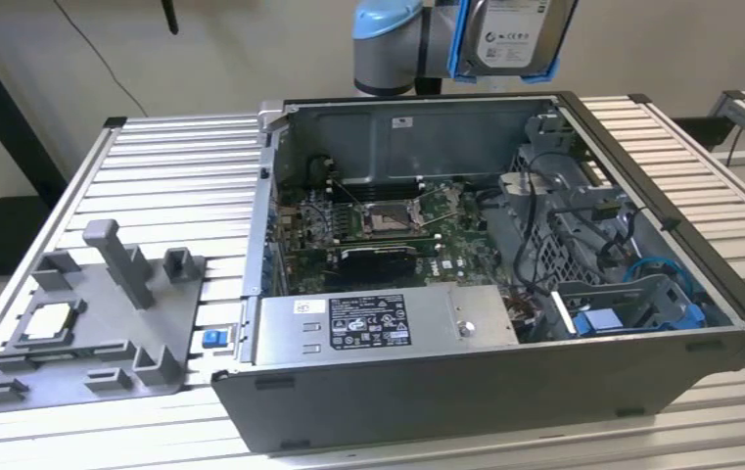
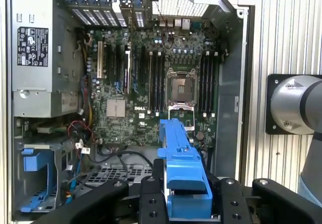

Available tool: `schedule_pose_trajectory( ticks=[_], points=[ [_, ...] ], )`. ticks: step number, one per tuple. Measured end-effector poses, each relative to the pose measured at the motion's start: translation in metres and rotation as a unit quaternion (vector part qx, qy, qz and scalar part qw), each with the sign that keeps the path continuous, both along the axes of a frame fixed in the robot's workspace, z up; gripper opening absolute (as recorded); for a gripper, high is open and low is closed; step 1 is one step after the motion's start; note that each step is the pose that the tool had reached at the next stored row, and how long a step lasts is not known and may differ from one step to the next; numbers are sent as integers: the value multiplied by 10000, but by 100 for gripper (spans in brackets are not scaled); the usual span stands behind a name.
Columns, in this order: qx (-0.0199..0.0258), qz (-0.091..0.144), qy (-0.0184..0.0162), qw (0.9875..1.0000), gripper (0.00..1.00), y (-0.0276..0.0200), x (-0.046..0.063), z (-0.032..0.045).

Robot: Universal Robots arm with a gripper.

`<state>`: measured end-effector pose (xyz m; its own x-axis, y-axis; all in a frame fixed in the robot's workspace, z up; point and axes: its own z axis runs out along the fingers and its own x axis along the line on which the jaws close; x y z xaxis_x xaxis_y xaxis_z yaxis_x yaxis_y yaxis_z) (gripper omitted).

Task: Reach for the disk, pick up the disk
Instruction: 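Pick up the disk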

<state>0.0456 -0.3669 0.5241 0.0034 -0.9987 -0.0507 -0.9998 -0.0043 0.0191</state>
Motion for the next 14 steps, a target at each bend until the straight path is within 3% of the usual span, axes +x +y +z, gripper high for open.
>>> schedule_pose_trajectory(
  ticks=[14],
  points=[
    [0, -1, 13, 10000, 0, 0, 358, 0]
  ],
)
